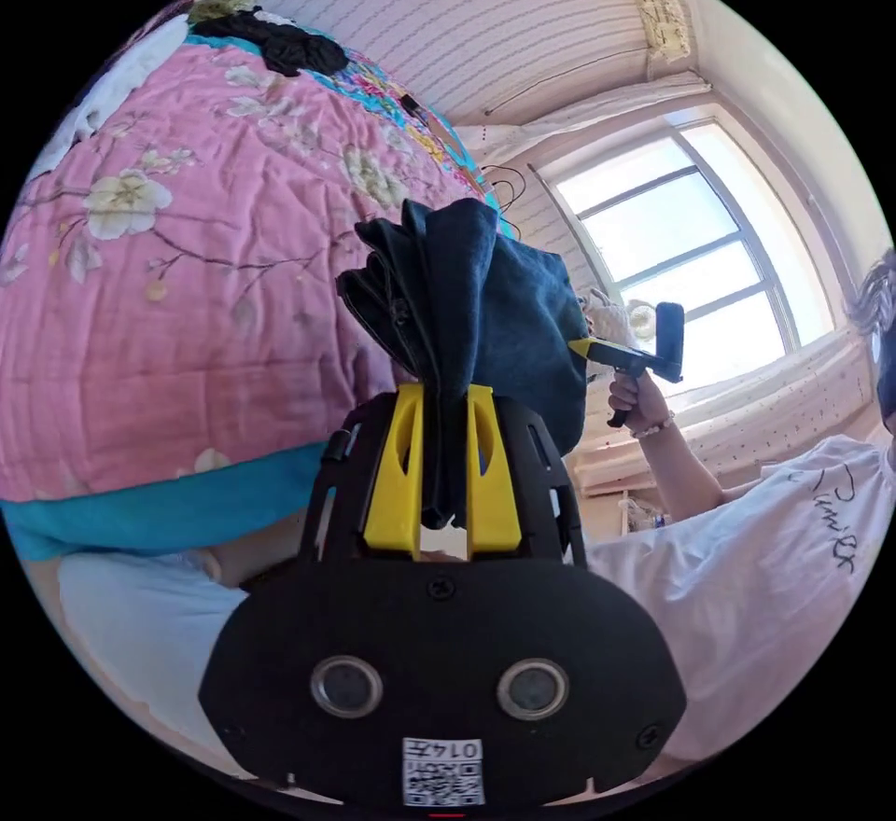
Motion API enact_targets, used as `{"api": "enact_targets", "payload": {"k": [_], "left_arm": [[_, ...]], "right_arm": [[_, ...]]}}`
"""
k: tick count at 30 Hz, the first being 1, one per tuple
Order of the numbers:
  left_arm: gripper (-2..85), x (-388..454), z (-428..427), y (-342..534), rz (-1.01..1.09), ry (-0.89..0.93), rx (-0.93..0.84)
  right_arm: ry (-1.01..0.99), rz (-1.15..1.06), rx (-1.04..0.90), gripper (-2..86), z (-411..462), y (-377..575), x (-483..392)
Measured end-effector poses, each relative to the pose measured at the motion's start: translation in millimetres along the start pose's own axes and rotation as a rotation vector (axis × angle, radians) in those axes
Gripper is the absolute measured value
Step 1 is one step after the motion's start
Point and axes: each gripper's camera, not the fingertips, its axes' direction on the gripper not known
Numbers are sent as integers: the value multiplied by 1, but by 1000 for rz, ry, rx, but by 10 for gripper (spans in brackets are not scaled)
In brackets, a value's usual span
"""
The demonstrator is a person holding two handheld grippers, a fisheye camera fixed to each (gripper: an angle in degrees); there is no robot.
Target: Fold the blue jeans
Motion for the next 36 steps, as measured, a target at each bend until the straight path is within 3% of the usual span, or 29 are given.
{"api": "enact_targets", "payload": {"k": [7,12,15,18,20,22,25,29,36], "left_arm": [[71,84,83,-43,176,152,-32],[82,212,193,-109,360,313,-76],[97,271,279,-142,356,374,-112],[83,303,366,-151,348,204,-249],[75,316,391,-149,377,38,-249],[72,323,396,-146,404,15,-185],[75,326,395,-144,438,15,-188],[71,314,367,-136,424,84,-205],[66,263,244,-74,538,50,-150]], "right_arm": [[176,55,165,35,-120,59,-1],[411,126,287,47,-243,90,9],[558,285,315,72,-319,101,42],[763,564,270,86,-344,111,100],[728,621,264,82,-323,119,136],[729,663,188,74,-295,123,164],[728,641,322,71,-282,132,172],[758,609,243,69,-266,119,160],[777,546,218,67,-229,116,121]]}}
